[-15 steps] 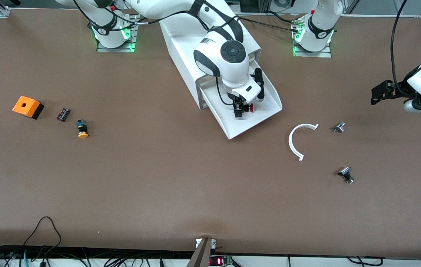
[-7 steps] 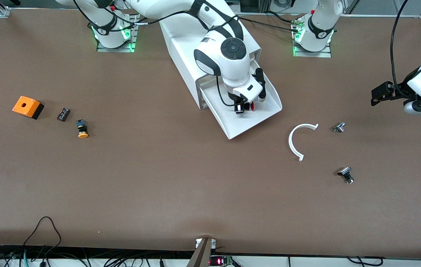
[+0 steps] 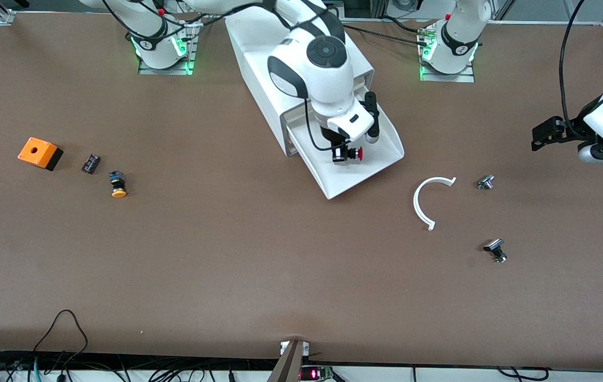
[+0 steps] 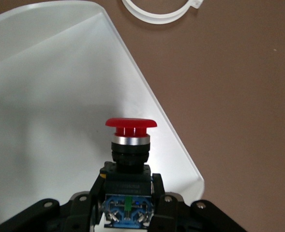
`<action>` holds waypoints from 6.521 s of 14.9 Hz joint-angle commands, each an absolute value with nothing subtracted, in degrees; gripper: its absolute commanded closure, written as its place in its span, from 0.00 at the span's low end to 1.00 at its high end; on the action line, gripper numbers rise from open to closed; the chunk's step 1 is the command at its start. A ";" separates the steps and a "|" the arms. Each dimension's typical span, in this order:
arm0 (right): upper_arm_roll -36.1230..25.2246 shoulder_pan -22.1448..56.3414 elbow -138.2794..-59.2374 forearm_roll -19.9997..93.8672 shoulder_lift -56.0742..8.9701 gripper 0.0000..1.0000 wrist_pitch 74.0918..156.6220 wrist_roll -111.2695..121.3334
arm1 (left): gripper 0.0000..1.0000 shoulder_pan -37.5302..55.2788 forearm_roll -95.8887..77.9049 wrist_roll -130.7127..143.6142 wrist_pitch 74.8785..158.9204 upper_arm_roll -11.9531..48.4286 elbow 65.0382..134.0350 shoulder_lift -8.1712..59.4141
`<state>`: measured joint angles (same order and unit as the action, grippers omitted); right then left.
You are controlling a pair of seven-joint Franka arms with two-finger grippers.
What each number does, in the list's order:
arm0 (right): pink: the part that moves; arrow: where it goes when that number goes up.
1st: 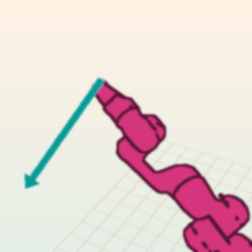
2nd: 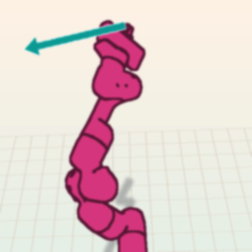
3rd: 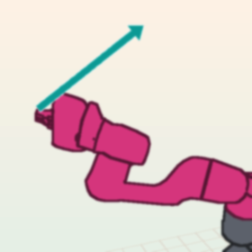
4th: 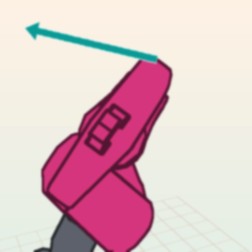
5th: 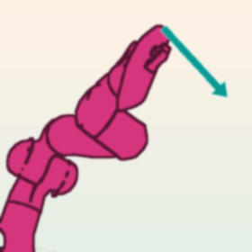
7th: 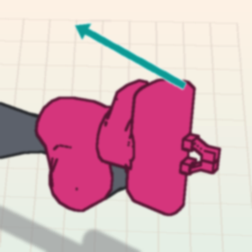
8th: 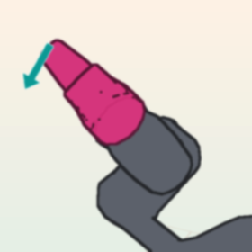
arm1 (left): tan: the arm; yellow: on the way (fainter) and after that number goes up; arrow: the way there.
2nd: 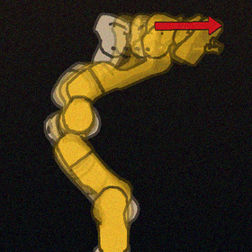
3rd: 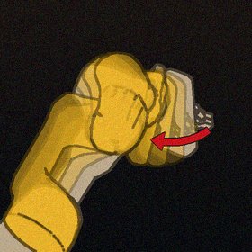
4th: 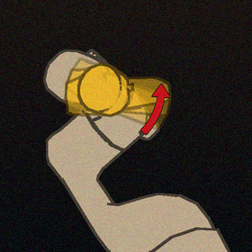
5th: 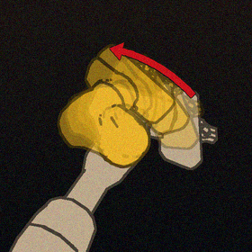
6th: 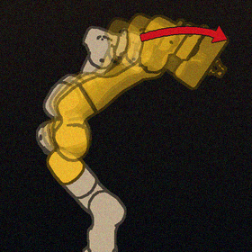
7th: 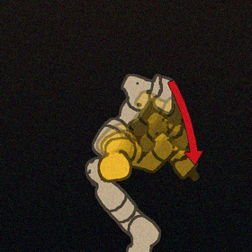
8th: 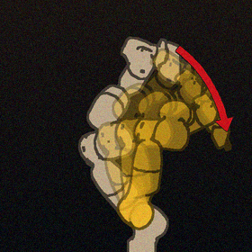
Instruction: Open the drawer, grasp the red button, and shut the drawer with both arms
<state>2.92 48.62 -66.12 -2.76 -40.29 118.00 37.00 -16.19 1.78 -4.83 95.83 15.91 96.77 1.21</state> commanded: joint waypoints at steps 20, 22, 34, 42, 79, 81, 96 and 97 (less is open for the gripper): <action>-13.87 33.84 -106.33 2.99 -25.50 0.67 129.37 20.04 | 0.00 -15.21 3.34 -4.92 91.60 15.73 95.80 4.39; -15.20 31.57 -111.60 3.08 -23.39 0.67 132.43 20.04 | 0.00 -15.21 2.55 -4.05 91.40 15.82 96.15 4.48; -15.82 24.17 -128.67 2.46 -22.59 0.67 150.12 8.26 | 0.00 -10.20 -3.24 28.37 109.40 19.60 107.30 8.78; -15.73 23.12 -127.89 2.72 -19.96 0.00 148.20 8.35 | 0.00 -5.37 -3.17 45.06 134.09 23.90 120.48 12.30; -4.48 1.58 -92.82 0.88 -7.29 0.00 95.19 3.87 | 0.00 -6.06 -20.04 42.48 139.03 34.82 125.60 12.84; -4.40 1.67 -92.55 0.79 -7.38 0.00 95.54 3.69 | 0.00 -7.20 -19.95 33.45 137.91 29.91 124.37 10.38; -4.39 1.67 -99.75 -1.31 -3.61 0.00 101.69 2.37 | 0.00 -8.61 3.25 8.61 94.49 13.37 98.97 -3.33; -4.48 1.67 -99.49 -1.41 -3.60 0.00 101.69 2.63 | 0.00 -8.53 3.34 8.61 93.61 13.27 98.96 -3.69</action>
<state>-5.05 2.39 -96.04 -0.59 -6.78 100.02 2.75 -8.82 2.15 8.56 95.59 14.02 99.62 -3.32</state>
